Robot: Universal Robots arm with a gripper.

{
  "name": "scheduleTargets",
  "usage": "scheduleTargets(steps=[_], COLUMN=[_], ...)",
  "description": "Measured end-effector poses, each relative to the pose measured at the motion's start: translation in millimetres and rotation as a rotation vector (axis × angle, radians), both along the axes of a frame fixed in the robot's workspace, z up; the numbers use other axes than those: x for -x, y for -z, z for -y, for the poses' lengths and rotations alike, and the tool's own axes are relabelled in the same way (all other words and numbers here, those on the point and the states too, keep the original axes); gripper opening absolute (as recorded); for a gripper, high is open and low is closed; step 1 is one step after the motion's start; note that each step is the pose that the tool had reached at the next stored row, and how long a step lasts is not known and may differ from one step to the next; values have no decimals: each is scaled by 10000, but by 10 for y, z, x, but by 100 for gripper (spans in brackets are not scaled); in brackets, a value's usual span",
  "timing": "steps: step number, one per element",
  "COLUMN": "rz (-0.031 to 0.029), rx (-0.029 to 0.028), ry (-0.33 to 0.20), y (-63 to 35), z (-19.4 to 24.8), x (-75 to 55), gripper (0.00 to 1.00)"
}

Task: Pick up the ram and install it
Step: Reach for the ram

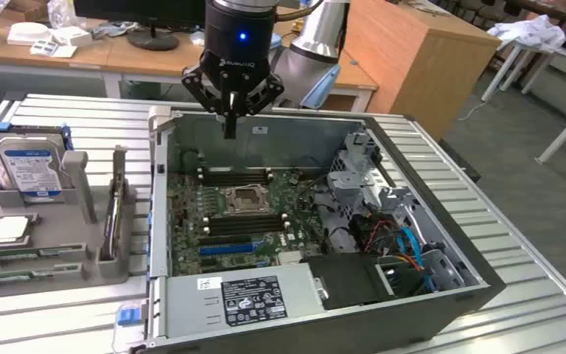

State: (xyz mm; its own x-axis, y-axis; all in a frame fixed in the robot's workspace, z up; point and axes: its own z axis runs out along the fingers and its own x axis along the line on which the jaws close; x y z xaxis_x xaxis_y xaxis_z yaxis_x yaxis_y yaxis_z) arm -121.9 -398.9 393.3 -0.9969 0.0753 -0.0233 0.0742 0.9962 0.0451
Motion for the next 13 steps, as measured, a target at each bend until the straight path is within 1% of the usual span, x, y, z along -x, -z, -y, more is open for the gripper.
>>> scheduleTargets(steps=[13], rz=[11], rx=[0], ry=[0], y=[0], z=[0], x=[7], gripper=[11])
